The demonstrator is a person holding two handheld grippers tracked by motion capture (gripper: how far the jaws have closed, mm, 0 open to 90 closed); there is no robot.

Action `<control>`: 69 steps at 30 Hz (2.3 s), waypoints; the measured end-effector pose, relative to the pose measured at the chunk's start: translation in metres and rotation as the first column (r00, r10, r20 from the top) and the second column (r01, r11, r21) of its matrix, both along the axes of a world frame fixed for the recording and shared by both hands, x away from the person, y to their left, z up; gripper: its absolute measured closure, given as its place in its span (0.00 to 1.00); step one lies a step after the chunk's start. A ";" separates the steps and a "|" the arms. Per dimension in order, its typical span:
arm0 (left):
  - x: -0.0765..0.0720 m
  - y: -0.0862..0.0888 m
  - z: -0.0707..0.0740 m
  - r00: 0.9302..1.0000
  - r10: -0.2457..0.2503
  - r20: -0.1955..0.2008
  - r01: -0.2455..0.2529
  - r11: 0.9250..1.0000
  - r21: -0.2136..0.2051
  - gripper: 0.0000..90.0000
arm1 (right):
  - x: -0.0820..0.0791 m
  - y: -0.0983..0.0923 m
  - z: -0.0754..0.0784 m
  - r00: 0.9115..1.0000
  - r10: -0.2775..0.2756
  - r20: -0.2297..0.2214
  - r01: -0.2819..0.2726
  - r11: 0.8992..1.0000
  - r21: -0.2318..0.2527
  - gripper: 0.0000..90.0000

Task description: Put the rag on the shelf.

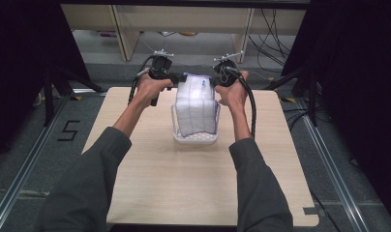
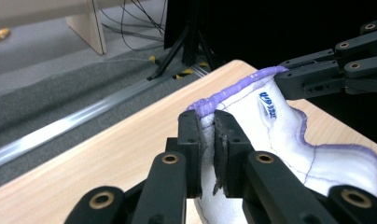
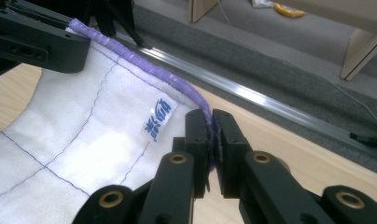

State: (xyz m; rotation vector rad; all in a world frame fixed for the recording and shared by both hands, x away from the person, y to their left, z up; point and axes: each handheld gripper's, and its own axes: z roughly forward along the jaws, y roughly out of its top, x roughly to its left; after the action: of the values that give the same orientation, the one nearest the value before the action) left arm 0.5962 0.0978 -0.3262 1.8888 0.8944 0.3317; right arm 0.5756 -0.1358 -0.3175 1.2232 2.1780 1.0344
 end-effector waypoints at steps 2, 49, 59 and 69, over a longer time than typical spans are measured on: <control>0.001 0.000 -0.005 1.000 -0.001 -0.022 0.001 1.000 0.001 0.90 | 0.000 0.001 -0.003 1.000 -0.006 -0.024 0.006 1.000 -0.011 0.95; -0.025 0.035 -0.015 0.991 0.049 -0.121 -0.045 0.998 0.035 0.48 | -0.027 -0.022 0.001 0.996 -0.005 -0.087 0.008 0.999 0.033 0.57; -0.040 0.041 -0.011 0.992 0.039 -0.120 -0.038 0.999 0.011 0.44 | -0.036 -0.022 0.003 0.997 -0.005 -0.074 0.009 0.998 0.057 0.52; -0.050 0.046 -0.014 0.990 0.037 -0.134 -0.038 0.999 -0.009 0.41 | -0.044 -0.024 0.006 0.996 -0.005 -0.084 0.011 0.997 0.071 0.49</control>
State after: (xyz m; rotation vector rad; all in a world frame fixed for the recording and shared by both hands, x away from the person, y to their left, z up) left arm 0.5460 0.1440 -0.3398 1.9024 1.0204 0.2235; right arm 0.5314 -0.1596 -0.3112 1.3279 2.2144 1.0842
